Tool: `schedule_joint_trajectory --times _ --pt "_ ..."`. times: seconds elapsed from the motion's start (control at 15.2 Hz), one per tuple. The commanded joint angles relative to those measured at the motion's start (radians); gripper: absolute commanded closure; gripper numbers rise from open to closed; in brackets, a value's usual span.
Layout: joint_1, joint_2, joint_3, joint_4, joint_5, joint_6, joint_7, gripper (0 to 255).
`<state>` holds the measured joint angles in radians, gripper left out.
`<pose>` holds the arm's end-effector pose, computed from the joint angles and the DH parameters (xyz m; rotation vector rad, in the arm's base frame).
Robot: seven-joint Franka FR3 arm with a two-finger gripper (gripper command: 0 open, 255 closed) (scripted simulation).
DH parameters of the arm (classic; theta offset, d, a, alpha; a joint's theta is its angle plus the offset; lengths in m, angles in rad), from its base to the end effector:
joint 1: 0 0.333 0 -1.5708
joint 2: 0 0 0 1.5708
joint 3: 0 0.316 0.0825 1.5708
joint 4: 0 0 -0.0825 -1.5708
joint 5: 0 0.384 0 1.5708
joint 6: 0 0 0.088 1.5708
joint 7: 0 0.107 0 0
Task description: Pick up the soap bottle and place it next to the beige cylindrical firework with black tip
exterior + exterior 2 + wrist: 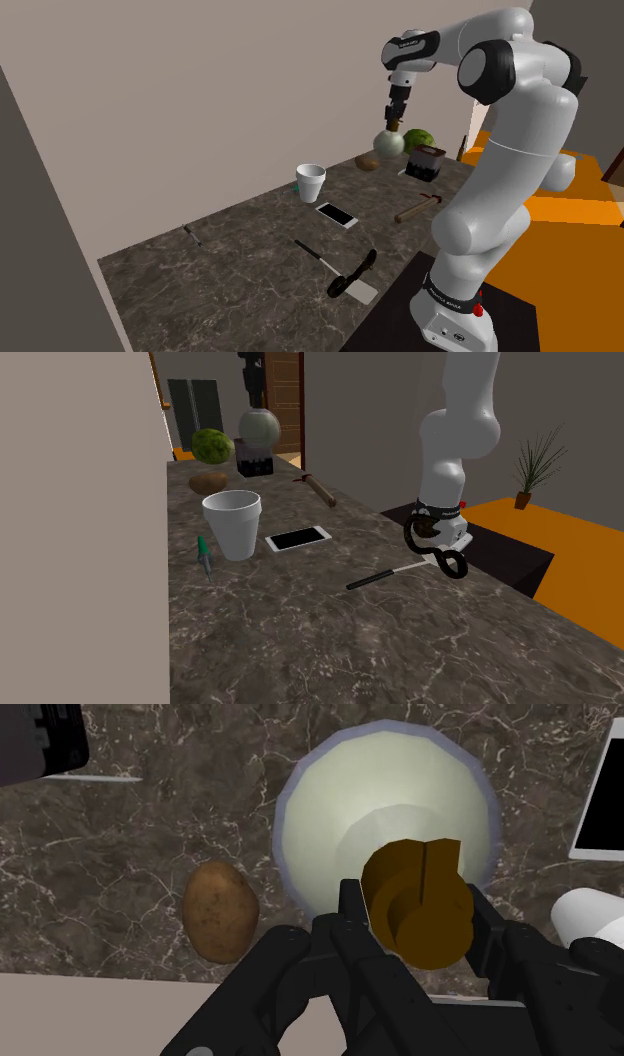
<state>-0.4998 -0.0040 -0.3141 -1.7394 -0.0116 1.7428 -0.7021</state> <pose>0.3852 -0.4098 0.5613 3.1245 -0.1718 -0.0028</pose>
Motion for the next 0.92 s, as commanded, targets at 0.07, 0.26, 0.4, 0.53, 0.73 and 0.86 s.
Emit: schedule_joint_trajectory --times 0.07,0.26,0.4,0.53,0.73,0.86 --pt "0.0 -0.001 0.0 -0.041 0.0 0.041 0.001 255" --pt "0.0 -0.001 0.0 -0.081 0.0 0.081 0.001 255" --pt "0.0 0.001 0.0 -0.106 0.0 0.108 0.001 255" --pt "0.0 0.004 0.0 -0.13 0.001 0.134 0.0 255" --pt "-0.001 0.009 -0.001 -0.164 0.002 0.174 -0.001 255" --pt "-0.001 0.014 -0.001 -0.186 0.004 0.2 -0.001 255"
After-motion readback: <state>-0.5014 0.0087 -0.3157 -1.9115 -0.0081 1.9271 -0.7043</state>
